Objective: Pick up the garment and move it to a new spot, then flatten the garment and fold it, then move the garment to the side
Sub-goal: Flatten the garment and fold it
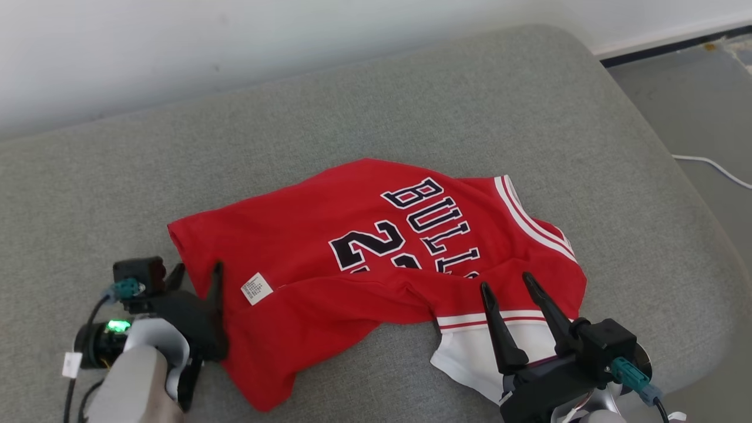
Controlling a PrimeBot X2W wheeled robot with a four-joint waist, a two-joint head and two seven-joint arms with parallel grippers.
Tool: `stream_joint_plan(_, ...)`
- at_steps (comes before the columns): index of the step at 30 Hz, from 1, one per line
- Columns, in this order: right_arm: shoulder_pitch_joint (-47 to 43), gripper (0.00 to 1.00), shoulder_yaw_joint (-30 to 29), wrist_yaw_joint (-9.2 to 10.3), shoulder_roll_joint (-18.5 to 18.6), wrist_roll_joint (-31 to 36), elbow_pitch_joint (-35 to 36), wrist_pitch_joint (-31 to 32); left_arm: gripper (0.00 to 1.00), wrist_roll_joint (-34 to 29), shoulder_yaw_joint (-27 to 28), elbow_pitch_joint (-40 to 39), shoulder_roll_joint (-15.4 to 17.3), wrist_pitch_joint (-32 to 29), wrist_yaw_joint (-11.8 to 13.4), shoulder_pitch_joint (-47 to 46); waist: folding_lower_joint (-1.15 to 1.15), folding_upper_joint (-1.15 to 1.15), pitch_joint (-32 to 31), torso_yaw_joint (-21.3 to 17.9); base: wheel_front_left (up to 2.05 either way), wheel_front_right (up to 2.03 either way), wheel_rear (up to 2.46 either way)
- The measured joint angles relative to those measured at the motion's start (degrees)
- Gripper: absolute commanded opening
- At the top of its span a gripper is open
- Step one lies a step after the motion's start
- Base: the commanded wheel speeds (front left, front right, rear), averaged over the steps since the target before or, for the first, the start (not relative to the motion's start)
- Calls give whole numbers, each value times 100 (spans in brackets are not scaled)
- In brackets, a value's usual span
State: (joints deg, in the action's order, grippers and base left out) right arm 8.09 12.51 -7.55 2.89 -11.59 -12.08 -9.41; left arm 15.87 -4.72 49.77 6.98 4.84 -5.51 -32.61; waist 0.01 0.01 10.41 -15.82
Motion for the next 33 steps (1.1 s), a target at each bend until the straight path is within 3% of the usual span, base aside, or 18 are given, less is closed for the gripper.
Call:
stream_joint_plan(1, 19, 100, -3, 0, 0, 0, -1, -5, 0, 1, 0, 41, 26, 31, -1, -77, 0, 0, 44, -16, 0, 0, 0)
stream_joint_plan(11, 96, 100, 8, 0, 0, 1, -8, -20, 0, -178, -13, 165, 358, 715, 211, -872, -1, 0, 320, -72, 0, 0, 0)
stream_joint_plan(22, 134, 100, 59, 0, -1, 7, 21, -19, 0, -355, -71, 21, 669, 977, 391, -1650, -1, 0, 548, -130, 0, 0, 0)
stream_joint_plan(23, 135, 100, 51, 0, 0, 8, 12, -19, 18, -355, -86, 32, 664, 980, 390, -1678, -1, 0, 557, -119, 0, 0, 0)
stream_joint_plan(24, 135, 100, 57, 0, 0, 8, 7, -18, 100, -359, -98, 51, 651, 980, 391, -1696, -1, 0, 562, -101, 0, 0, 0)
stream_joint_plan(33, 140, 100, 111, 0, -2, -47, -91, 3, 100, -222, -74, 375, 458, 1005, 392, -1374, -2, 0, 426, 125, 0, 0, 0)
